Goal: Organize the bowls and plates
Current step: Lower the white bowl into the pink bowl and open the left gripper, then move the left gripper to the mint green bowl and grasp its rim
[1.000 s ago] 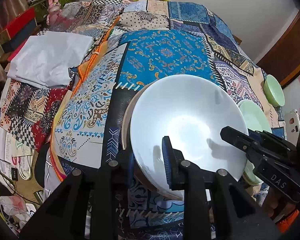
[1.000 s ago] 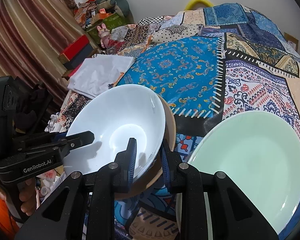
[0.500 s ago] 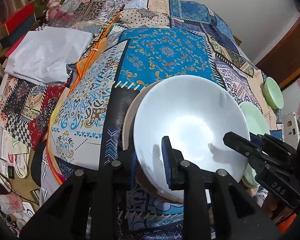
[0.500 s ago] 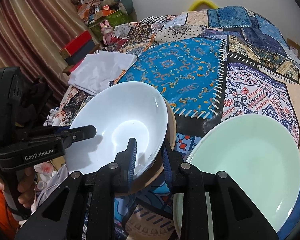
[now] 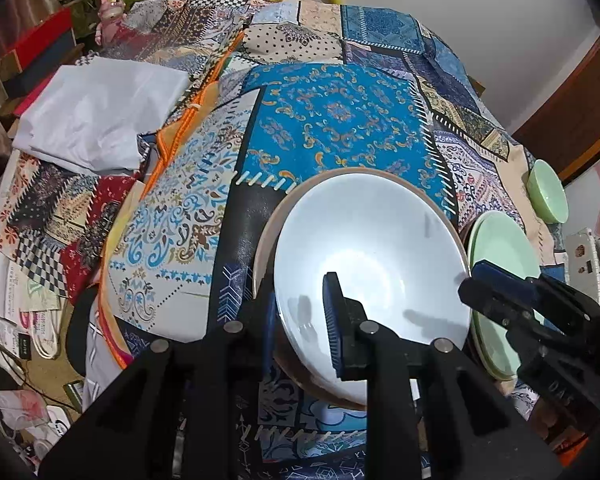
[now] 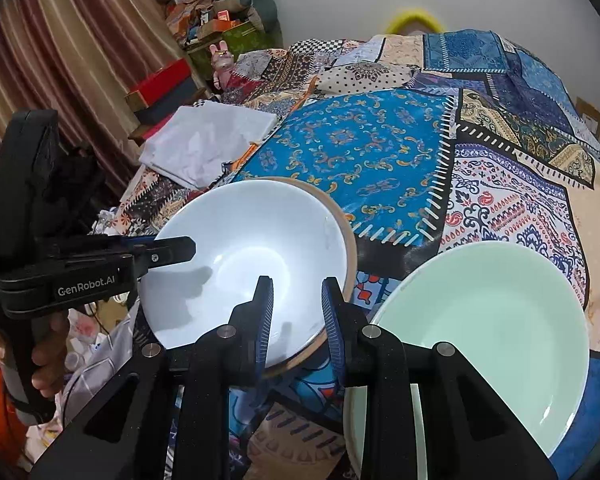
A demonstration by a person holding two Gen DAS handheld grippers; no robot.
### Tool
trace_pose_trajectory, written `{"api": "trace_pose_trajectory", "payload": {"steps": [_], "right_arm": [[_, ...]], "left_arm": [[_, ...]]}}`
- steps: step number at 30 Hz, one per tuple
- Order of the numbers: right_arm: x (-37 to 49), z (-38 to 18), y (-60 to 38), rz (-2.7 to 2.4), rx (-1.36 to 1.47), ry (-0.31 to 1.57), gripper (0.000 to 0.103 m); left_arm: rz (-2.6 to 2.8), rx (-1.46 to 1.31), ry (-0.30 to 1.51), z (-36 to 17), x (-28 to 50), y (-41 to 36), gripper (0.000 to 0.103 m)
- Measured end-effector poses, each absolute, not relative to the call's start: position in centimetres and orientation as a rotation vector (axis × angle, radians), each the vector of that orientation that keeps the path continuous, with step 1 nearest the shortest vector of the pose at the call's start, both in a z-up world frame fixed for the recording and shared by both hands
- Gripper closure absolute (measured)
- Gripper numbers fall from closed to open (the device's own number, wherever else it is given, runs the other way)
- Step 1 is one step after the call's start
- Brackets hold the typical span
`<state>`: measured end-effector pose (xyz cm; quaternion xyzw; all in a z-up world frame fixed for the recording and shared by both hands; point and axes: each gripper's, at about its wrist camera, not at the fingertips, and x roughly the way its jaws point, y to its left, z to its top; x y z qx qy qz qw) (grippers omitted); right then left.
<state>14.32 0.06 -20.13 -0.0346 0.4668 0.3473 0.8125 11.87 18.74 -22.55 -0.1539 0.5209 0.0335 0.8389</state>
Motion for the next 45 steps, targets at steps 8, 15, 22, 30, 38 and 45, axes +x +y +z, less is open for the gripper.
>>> {"api": "trace_pose_trajectory", "payload": {"steps": [8,15,22,30,38,45], "right_arm": [[14.3,-18.5,-2.5,0.708,-0.04,0.956,0.077],[14.3,-16.4,-7.1,0.638,0.008,0.888,0.068],[14.1,-13.9,-12.5,0.545,0.01,0.795,0.057],[15.0,-12.2,-20.5,0.384,0.04,0.735,0.053],[16.8,-12.3,-28.3,0.217,0.087,0.726,0.053],[20.1,-13.5,-33.1,0.114,0.103,0.732,0.053]], "left_arm": [[0.12,-0.266,1.05,-20.2,11.5,18.4,0.079],[0.125,-0.191,0.922,-14.8,10.9,16.0,0.079],[0.064,-0.142,0.882,-12.0,12.1,11.2,0.073],[-0.054,-0.048,0.881,-11.5,16.0,2.9,0.066],[-0.176,0.001,0.908,-11.8,20.8,-5.2,0.066],[-0.265,0.017,0.918,-12.6,25.1,-11.3,0.062]]}}
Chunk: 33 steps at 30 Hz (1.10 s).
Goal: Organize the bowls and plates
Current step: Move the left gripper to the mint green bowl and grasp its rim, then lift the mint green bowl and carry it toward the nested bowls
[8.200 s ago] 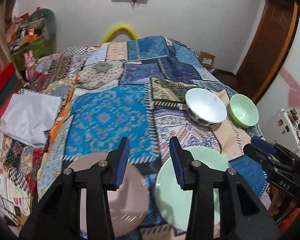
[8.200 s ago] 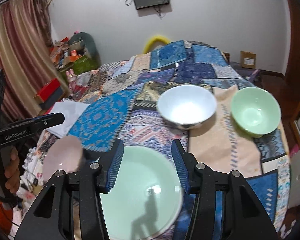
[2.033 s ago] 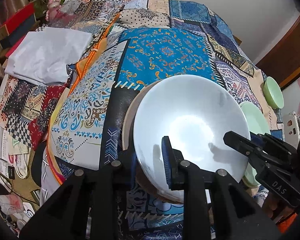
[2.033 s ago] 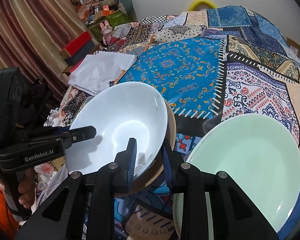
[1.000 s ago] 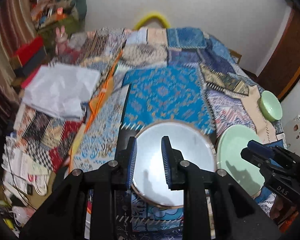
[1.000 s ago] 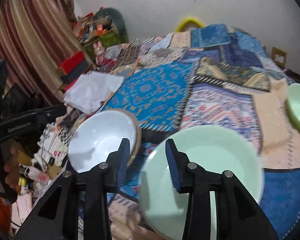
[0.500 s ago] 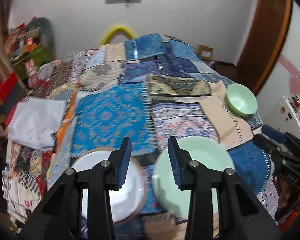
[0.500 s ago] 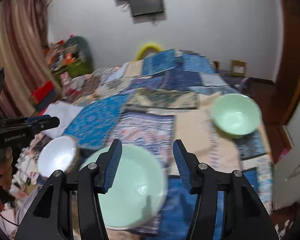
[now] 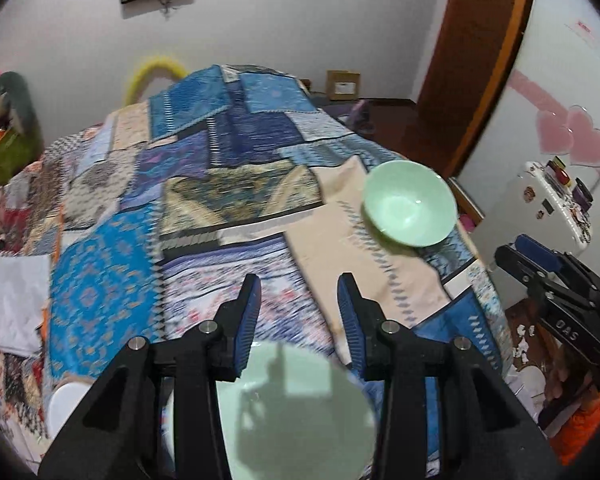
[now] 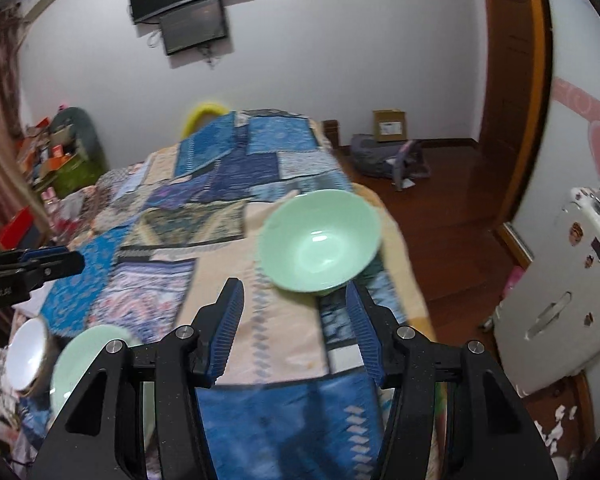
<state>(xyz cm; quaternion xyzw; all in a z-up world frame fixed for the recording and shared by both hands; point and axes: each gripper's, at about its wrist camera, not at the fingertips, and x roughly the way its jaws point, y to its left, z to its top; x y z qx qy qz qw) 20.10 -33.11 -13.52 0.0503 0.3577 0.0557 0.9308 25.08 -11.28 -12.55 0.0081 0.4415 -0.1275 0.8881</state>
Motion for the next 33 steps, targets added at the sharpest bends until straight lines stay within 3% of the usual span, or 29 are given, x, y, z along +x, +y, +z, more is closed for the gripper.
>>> {"api": "trace_pose_trajectory", "payload": {"steps": [12,20,33], "right_arm": [[28.1,-19.0,-36.6,0.052,0.142,0.828,0.056],[31.7,-21.6,-37.0,0.058,0.147,0.89,0.084],[30.1,-22.3,-34.3,0.188,0.108,0.915,0.086]], "left_arm": [[-0.317,0.023,1.048,-19.4,32.1,-15.9,0.061],[-0.311,-0.016,1.097,-22.5,34.5,-15.5,0.061],[-0.318,-0.057,1.101,-23.2,35.2,-15.3,0.057]]}}
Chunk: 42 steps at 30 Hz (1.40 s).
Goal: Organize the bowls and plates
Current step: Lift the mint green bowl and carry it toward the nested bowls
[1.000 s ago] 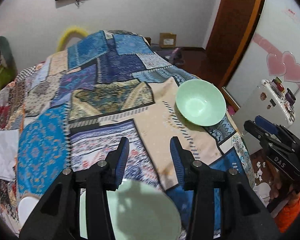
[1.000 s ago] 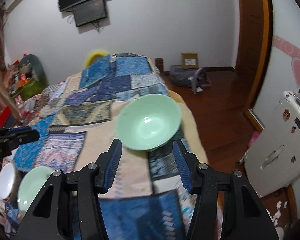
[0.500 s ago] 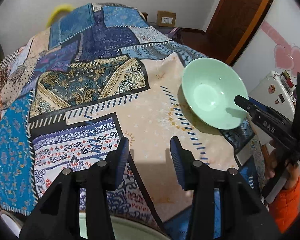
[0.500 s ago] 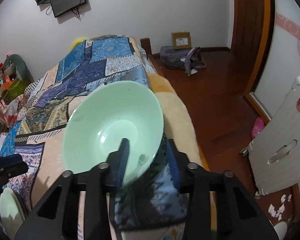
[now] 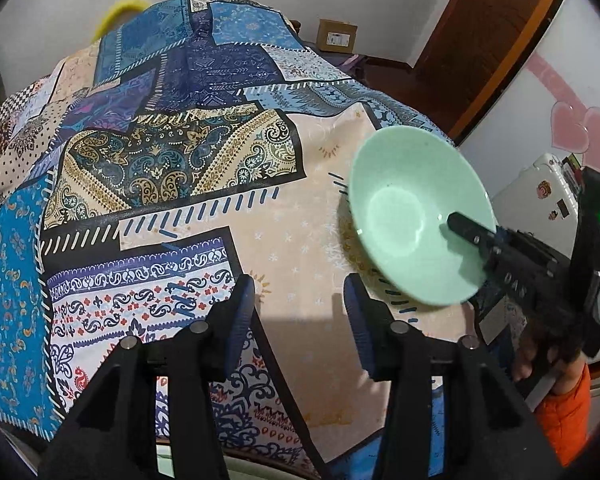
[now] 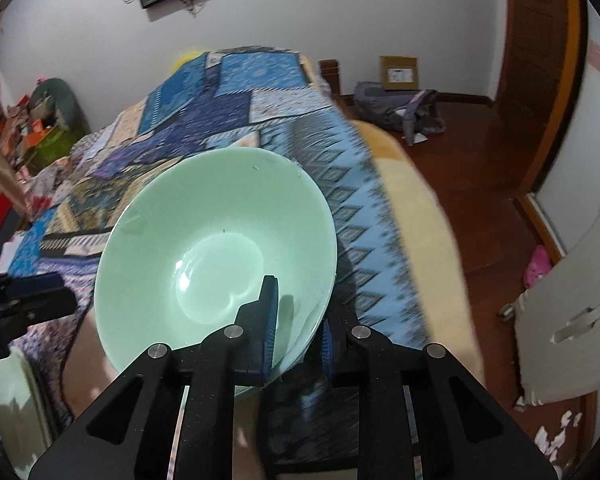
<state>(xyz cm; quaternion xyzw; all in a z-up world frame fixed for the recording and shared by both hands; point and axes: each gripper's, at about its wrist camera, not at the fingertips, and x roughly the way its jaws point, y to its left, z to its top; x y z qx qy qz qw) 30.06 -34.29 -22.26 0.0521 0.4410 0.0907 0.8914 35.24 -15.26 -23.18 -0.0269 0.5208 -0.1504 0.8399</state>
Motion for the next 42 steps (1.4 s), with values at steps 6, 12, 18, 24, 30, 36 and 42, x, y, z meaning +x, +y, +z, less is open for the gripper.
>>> {"api": "trace_pose_trajectory", "payload": {"steps": [6,12,18,24,30,36,42], "right_arm": [[29.2,-22.4,-33.3,0.221,0.095,0.915,0.084],[29.4,-22.8,-33.2,0.231,0.12,0.919,0.084],[29.2,-22.6,-32.4,0.254,0.125,0.917,0.083],[29.0,-22.6,-31.7,0.285,0.131,0.922,0.083],[28.8,-22.2,-30.9,0.295,0.127,0.921,0.083],[28.1,-21.6,-30.1,0.307,0.139,0.923,0.083],[26.4,-20.2,-28.9,0.323,0.146,0.902,0.083]], "left_arm": [[-0.295,-0.023,1.074,-23.0,34.7,-14.9,0.057],[-0.317,-0.088,1.086,-22.9,34.4,-13.8,0.057],[-0.34,-0.067,1.058,-22.1,34.0,-14.6,0.057],[-0.351,-0.079,1.135,-24.7,35.5,-15.7,0.059],[-0.368,-0.034,1.147,-26.2,35.8,-17.3,0.08],[-0.353,-0.043,1.132,-25.7,34.6,-16.4,0.08],[-0.34,-0.071,1.105,-23.7,32.8,-14.7,0.08]]}}
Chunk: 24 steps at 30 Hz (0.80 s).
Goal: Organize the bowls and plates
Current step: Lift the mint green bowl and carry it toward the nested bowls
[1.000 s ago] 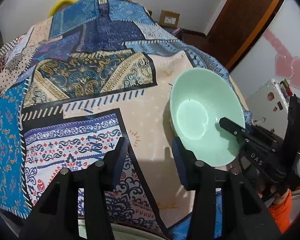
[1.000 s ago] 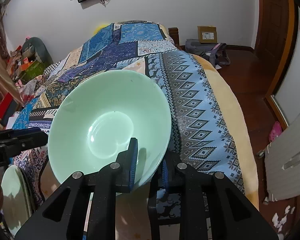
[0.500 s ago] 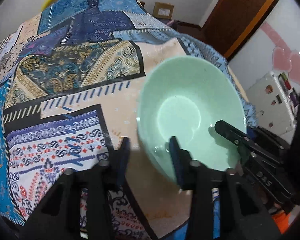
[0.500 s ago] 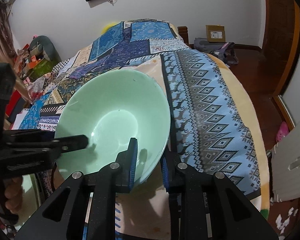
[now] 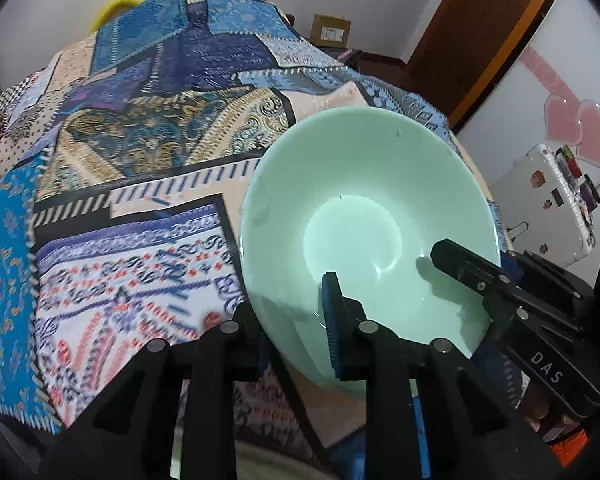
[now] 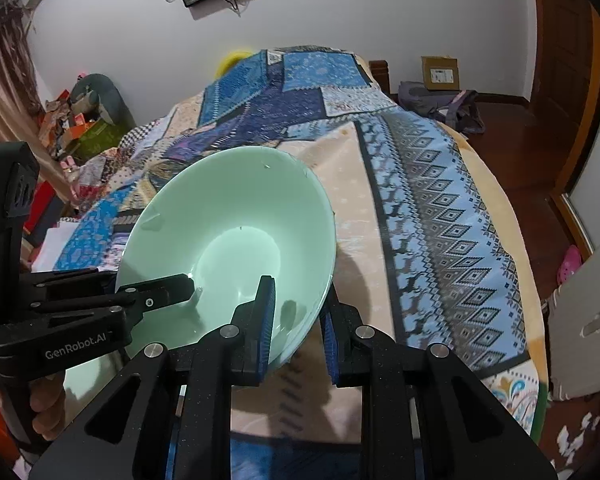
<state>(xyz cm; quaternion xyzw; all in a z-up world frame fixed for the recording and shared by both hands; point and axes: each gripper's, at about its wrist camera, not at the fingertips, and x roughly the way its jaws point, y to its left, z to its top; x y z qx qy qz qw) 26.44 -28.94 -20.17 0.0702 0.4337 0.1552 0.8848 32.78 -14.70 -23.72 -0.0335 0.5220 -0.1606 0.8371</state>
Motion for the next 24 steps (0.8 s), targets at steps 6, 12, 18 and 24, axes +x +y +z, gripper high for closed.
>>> {"api": "trace_pose_trajectory", "payload": {"steps": [6,12,18,24], "right_arm": [[24.6,-18.1,-27.7,0.356,0.151,0.872,0.083],[22.7,-16.3,-25.9,0.385,0.145,0.838,0.083],[21.1,-14.8,-23.7,0.417,0.139,0.812,0.083],[19.4,-13.7,-21.3,0.44,0.132,0.793,0.083]], "left_arm": [[-0.321,-0.069,1.057,-20.9,30.0,-13.2,0.08],[-0.295,-0.089,1.021,-18.1,27.3,-11.2,0.08],[-0.268,-0.092,0.984,-15.4,24.1,-8.7,0.08],[-0.248,-0.104,0.952,-13.9,21.6,-6.3,0.08]]}}
